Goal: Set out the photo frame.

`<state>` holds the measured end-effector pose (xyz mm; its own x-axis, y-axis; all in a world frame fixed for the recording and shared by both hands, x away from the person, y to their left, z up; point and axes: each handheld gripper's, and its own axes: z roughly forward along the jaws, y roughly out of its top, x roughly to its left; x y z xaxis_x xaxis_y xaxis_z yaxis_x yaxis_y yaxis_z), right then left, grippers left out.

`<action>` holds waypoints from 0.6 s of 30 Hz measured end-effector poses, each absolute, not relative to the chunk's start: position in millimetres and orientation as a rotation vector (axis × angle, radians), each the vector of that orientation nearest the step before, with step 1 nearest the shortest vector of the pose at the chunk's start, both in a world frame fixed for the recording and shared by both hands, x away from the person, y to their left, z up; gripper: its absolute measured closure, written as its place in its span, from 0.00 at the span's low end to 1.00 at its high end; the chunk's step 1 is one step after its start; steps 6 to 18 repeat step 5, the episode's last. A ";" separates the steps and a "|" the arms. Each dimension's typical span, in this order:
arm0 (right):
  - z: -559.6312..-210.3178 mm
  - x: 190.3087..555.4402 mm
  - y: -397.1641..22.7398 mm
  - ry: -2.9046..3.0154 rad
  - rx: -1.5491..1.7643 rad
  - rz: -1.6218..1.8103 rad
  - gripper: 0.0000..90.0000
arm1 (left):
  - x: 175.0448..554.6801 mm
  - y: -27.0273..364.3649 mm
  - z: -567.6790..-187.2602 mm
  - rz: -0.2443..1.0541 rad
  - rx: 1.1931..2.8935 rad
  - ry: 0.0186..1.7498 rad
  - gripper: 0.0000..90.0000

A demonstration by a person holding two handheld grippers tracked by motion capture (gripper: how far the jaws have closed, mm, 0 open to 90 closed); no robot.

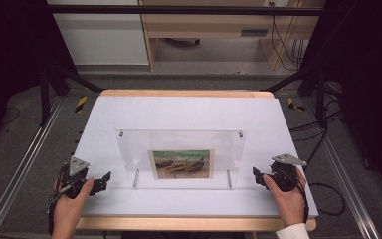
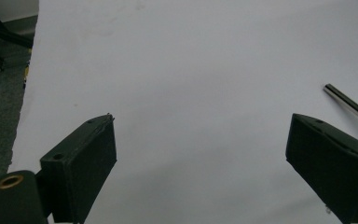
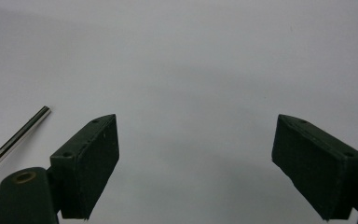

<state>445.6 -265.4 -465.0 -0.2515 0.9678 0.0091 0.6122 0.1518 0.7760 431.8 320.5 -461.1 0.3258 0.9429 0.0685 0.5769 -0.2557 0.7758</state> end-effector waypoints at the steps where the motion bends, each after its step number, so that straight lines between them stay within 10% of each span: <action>1: -464.3 444.6 -265.1 1.926 1.492 0.923 0.16 | 432.0 319.7 -461.6 0.710 1.945 1.337 0.09; 18: -462.7 439.4 -259.9 1.924 1.456 0.912 0.15 | 431.7 316.7 -461.8 0.685 1.930 1.315 0.08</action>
